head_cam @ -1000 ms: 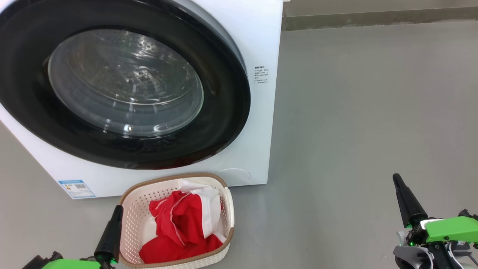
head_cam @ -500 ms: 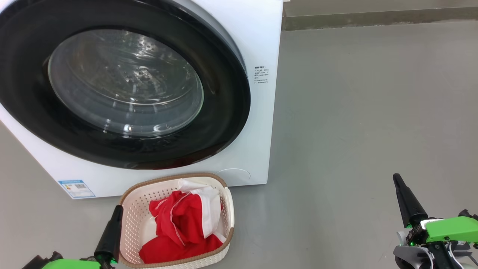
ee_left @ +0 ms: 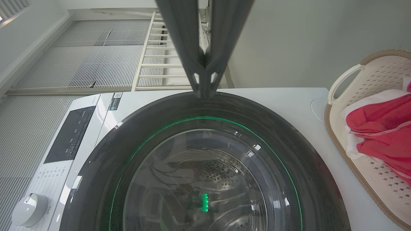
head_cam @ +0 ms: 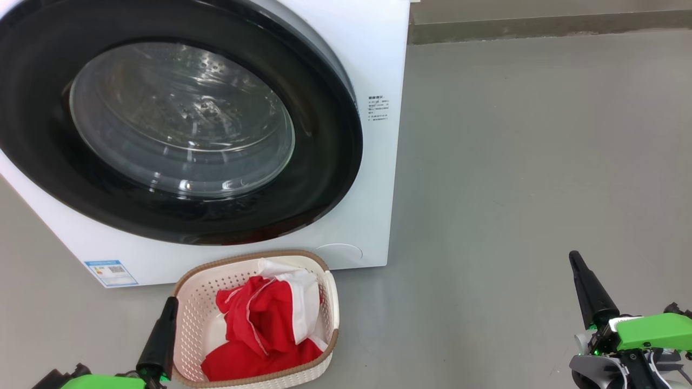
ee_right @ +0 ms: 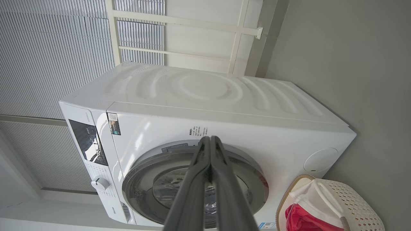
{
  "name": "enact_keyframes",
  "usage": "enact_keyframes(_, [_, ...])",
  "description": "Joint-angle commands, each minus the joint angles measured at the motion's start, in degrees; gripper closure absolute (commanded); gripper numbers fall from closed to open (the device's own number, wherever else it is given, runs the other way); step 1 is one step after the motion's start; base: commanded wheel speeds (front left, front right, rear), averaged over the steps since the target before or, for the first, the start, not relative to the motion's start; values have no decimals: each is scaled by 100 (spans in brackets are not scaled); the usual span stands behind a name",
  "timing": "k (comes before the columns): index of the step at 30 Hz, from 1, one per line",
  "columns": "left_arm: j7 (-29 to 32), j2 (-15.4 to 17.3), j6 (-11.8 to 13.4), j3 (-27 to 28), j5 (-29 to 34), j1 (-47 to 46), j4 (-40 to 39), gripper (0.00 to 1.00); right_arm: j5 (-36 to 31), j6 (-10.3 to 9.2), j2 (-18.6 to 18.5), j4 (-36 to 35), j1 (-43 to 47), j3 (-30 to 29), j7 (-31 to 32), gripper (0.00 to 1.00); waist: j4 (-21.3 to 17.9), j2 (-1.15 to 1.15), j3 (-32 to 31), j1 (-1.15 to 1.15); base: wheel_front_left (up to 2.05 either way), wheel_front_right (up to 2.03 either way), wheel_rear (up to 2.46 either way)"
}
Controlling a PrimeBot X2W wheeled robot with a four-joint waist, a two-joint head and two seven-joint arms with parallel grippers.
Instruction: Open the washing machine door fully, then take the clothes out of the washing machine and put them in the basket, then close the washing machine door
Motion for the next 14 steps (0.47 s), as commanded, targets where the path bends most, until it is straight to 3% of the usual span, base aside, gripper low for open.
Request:
enact_keyframes(1, [39,55,-41,210,33,-227,-116,100,-49,2,-37,-141,-246,79,32,100,0,0,0,0,0,0,0])
enact_keyframes(14, [41,54,-41,212,34,-227,-116,100,-52,2,-35,-141,-246,76,35,100,0,0,0,0,0,0,0])
